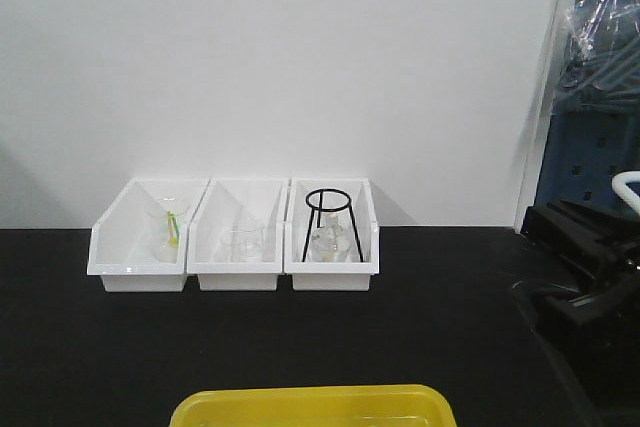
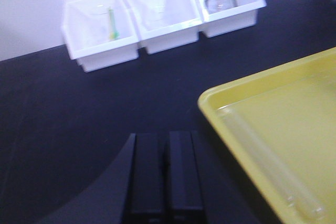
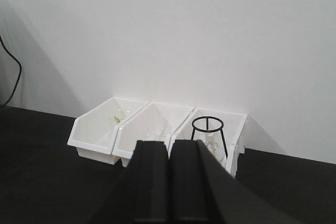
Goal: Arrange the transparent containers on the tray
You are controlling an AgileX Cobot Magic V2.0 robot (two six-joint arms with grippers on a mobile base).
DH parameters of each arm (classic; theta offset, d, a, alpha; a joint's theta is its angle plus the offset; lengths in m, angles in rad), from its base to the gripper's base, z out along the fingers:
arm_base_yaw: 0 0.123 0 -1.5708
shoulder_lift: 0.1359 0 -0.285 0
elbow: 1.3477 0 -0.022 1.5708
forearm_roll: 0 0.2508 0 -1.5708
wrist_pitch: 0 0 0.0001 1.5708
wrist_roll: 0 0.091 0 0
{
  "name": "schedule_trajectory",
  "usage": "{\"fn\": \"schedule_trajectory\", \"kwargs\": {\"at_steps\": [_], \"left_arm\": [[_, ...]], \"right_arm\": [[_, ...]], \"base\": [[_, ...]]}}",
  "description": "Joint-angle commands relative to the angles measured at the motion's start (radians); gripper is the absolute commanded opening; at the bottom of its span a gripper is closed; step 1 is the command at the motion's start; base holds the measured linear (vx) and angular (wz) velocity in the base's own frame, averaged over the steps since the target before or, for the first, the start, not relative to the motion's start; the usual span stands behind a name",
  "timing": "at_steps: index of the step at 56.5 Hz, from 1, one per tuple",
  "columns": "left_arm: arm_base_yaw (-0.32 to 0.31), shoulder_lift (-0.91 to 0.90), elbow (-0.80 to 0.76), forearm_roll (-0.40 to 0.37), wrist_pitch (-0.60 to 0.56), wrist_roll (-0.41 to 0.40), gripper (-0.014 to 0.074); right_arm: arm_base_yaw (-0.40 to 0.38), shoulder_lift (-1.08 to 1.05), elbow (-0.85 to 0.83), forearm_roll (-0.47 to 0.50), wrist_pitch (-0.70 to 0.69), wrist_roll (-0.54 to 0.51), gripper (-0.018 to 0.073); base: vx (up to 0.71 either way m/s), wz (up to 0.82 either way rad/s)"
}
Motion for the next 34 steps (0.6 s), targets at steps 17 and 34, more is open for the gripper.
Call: {"fn": "schedule_trajectory", "kwargs": {"at_steps": [17, 34], "left_arm": [[0.096, -0.282, 0.259, 0.004, -0.088, 0.000, -0.0008], [0.096, -0.281, 0.259, 0.002, -0.095, 0.000, -0.0008]], "right_arm": [[-0.001, -0.013, -0.031, -0.010, -0.037, -0.003, -0.0011], [-0.001, -0.013, -0.031, -0.010, -0.037, -0.003, -0.0011]], "base": [[0.00, 0.00], [0.00, 0.00]]}}
